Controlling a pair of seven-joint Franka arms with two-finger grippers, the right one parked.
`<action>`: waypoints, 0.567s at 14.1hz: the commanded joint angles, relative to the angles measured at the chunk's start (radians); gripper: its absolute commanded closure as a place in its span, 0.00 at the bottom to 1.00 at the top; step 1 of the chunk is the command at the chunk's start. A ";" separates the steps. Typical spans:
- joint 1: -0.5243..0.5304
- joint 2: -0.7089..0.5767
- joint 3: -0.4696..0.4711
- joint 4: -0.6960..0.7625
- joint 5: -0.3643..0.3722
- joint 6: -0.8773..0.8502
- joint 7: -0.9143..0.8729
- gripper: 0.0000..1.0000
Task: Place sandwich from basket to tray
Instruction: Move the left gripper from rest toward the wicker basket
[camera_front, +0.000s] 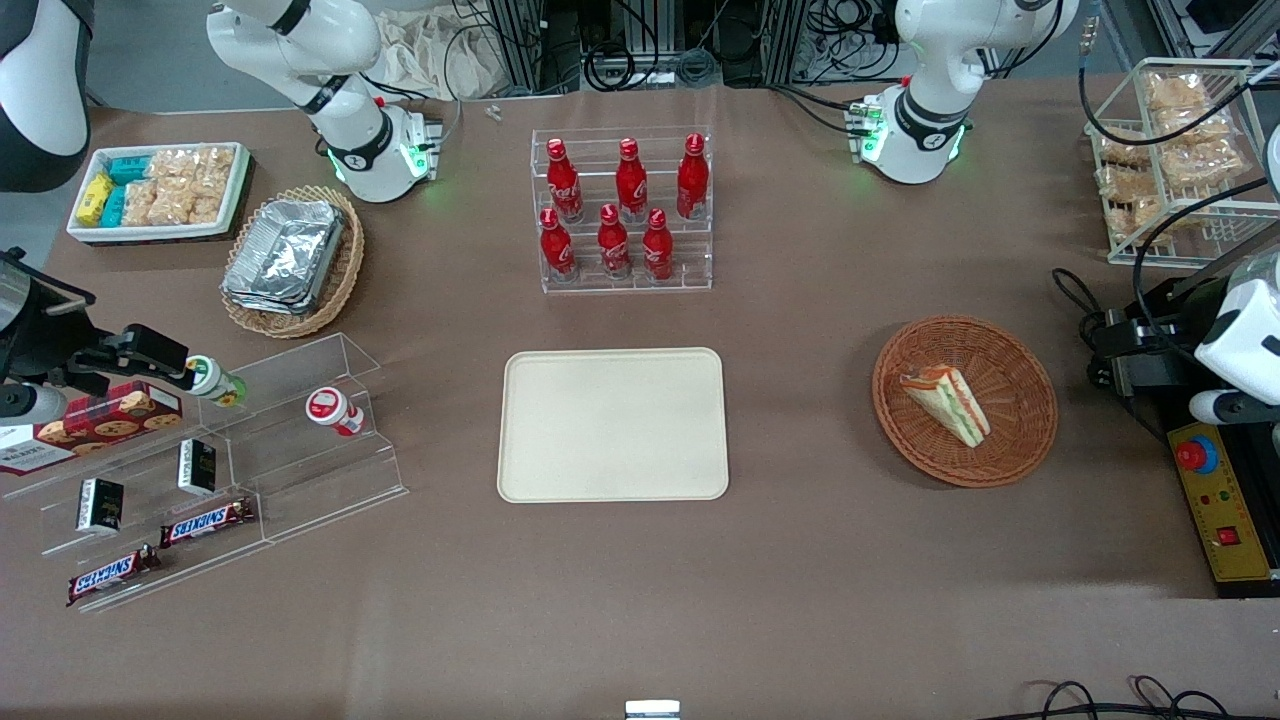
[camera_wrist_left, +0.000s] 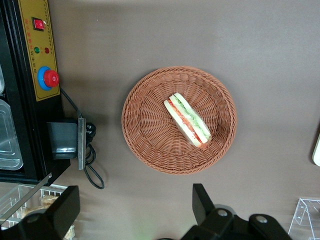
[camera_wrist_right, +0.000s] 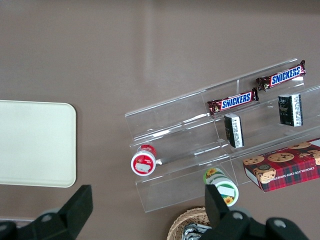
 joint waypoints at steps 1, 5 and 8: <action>-0.017 -0.003 0.017 0.002 -0.011 0.022 0.003 0.00; -0.021 -0.005 0.017 -0.004 -0.010 0.010 0.009 0.00; -0.023 -0.060 0.017 -0.091 -0.010 0.008 -0.003 0.00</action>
